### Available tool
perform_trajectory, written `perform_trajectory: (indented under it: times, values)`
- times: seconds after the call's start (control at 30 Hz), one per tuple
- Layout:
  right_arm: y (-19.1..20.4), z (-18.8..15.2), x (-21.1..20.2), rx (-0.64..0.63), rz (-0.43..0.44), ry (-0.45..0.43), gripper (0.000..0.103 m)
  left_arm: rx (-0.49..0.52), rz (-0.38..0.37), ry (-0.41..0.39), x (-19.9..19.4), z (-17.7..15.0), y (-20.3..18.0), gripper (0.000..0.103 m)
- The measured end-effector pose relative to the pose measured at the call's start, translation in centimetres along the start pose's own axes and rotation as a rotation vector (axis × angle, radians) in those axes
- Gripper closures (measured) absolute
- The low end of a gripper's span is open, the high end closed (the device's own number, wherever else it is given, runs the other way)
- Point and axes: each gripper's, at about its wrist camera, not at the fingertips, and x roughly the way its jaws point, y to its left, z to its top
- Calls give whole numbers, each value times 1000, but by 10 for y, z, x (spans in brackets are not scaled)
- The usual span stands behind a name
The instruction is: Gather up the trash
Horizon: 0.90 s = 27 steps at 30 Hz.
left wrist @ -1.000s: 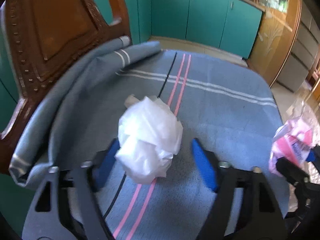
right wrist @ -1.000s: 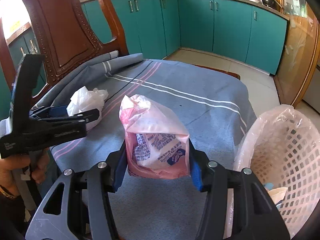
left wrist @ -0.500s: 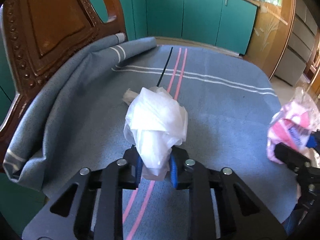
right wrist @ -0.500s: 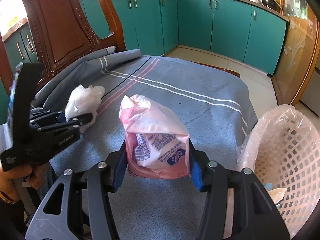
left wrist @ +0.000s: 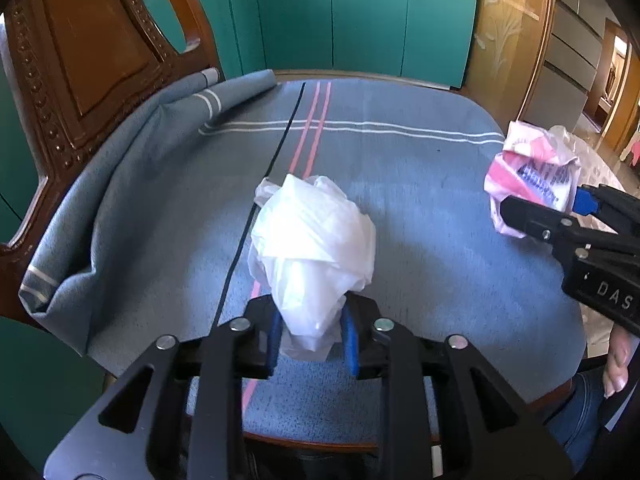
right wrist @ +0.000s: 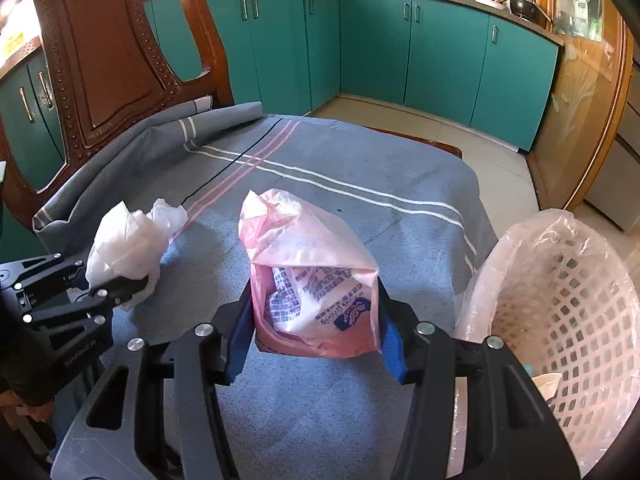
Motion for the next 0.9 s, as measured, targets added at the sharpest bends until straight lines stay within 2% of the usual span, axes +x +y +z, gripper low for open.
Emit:
perform_trajectory:
  times: [0.07, 0.13, 0.2, 0.37, 0.63, 0.9]
  values:
    - [0, 0, 0, -2, -3, 0, 50, -2, 4, 2, 1, 0, 0, 70]
    - [-1, 0, 0, 1, -8, 1, 50, 1, 5, 0, 1, 1, -2, 58]
    - [-2, -1, -1, 7, -11, 0, 50, 9, 7, -1, 2, 0, -4, 53]
    - [-6, 0, -3, 29, -14, -10, 50, 13, 16, 6, 8, 1, -8, 53]
    - [-6, 0, -4, 26, -17, -16, 50, -2, 21, -10, 7, 0, -6, 71]
    - [-5, -1, -9, 20, -8, -31, 50, -37, 75, -114, -26, 6, 1, 74]
